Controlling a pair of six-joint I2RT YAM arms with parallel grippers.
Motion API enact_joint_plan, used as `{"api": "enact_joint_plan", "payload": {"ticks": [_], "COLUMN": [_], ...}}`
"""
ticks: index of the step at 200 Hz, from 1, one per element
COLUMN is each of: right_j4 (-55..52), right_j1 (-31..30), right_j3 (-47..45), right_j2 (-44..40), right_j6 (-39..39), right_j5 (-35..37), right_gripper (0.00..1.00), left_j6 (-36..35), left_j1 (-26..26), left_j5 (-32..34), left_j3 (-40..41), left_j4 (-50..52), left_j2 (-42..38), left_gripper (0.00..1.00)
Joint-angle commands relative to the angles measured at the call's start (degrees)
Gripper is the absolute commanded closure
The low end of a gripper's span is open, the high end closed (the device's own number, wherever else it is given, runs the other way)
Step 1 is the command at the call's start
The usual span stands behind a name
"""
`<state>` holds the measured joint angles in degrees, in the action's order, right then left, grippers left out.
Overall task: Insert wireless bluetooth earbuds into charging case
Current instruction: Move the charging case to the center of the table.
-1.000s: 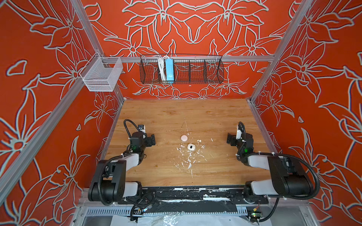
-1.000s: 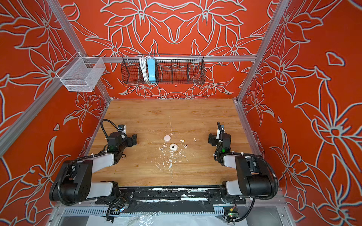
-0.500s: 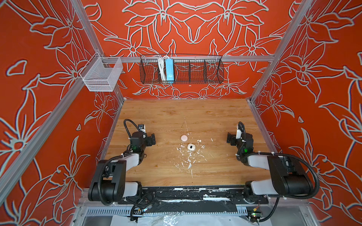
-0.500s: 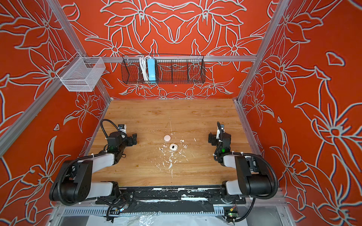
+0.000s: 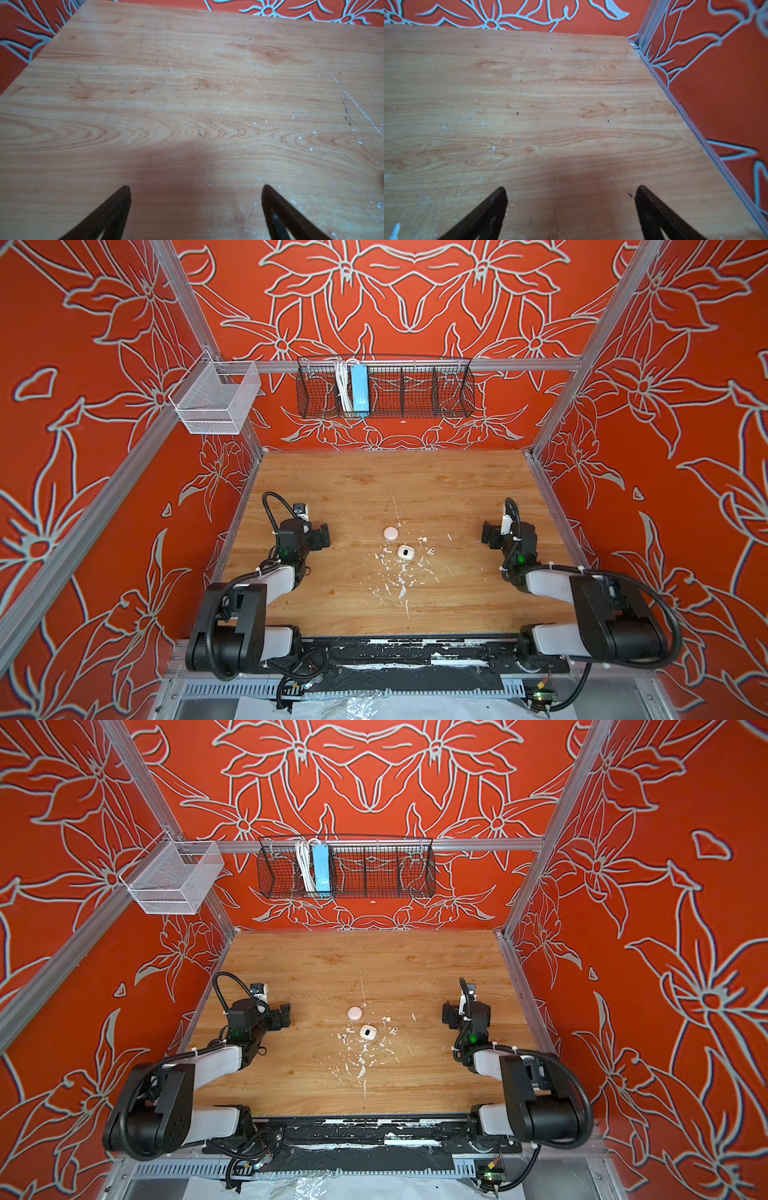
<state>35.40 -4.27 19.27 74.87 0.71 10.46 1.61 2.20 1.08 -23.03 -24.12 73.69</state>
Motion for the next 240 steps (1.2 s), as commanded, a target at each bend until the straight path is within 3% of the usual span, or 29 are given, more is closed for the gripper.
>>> {"api": "enact_joint_plan", "payload": {"ticks": [1, 8, 22, 32, 48, 62, 91, 104, 122, 131, 141, 156, 172, 203, 225, 240], "right_j4": [-19.6, -24.3, -38.1, -41.9, -39.8, -38.8, -50.0, -54.4, -52.5, -50.5, -47.9, -47.9, -48.2, -44.2, -44.7, -46.6], "right_j1": [-0.9, -0.9, -0.8, -0.6, -0.5, -0.6, -1.9, -4.1, -10.2, -14.9, -20.6, -25.1, -27.9, -30.8, -31.1, -31.2], "right_j3": [8.2, 8.9, 11.1, 10.2, 7.9, 9.4, 21.0, 24.7, 25.3, 25.3, 25.4, 28.6, 31.5, 31.8, 34.4, 37.0], "right_j2": [-12.0, -15.3, -22.3, -28.3, -38.8, -43.5, -36.2, -30.5, -24.1, -21.2, -17.2, -10.4, -3.6, 7.6, 12.9, 15.7], "right_j6": [6.4, 10.0, 25.5, 31.1, 31.3, 32.4, 33.1, 31.4, 30.2, 29.4, 28.7, 29.6, 29.3, 31.4, 33.1, 36.6], "right_j5": [9.9, 10.7, 14.6, 14.3, 2.3, -8.7, -16.3, -17.1, -17.2, -14.9, -12.4, -13.2, -15.6, -17.1, -18.1, -19.8], "right_gripper": [0.02, 0.02, 0.02, 0.02, 0.02, 0.02, 0.02, 0.02, 0.02, 0.08, 0.11, 0.20, 0.32, 0.62, 0.68, 0.73], "left_j6": [3.0, 4.5, 10.8, 13.6, 12.3, 20.7, 36.8, 43.0, 45.2, 45.4, 44.7, 40.7, 36.5, 35.8, 34.1, 32.0], "left_j1": [-0.3, -0.3, -0.3, -0.2, -0.2, -0.2, -0.2, -0.2, -0.3, -1.0, -3.0, -8.4, -13.7, -15.6, -13.9, -13.7], "left_j5": [4.3, 4.1, 3.5, -0.6, -11.0, -11.5, -17.4, -19.2, -24.7, -26.6, -26.9, -22.9, -20.2, -29.4, -32.3, -34.4], "left_j3": [-7.4, -7.4, -7.2, -7.2, -5.2, -1.6, -3.0, -3.8, -8.8, -11.5, -13.5, -15.9, -19.9, -27.8, -28.7, -29.7], "left_j4": [15.2, 17.0, 20.1, 23.0, 25.0, 20.3, 13.6, 9.5, 10.5, 12.6, 14.2, 18.1, 22.7, 29.3, 29.3, 30.2], "left_j2": [-9.8, -12.9, -20.6, -25.9, -34.1, -40.8, -44.4, -40.9, -31.9, -26.5, -20.7, -12.3, -4.5, 11.4, 18.9, 21.3], "left_gripper": [0.03, 0.03, 0.03, 0.03, 0.03, 0.03, 0.03, 0.03, 0.03, 0.00, 0.07, 0.10, 0.16, 0.31, 0.40, 0.40]}}
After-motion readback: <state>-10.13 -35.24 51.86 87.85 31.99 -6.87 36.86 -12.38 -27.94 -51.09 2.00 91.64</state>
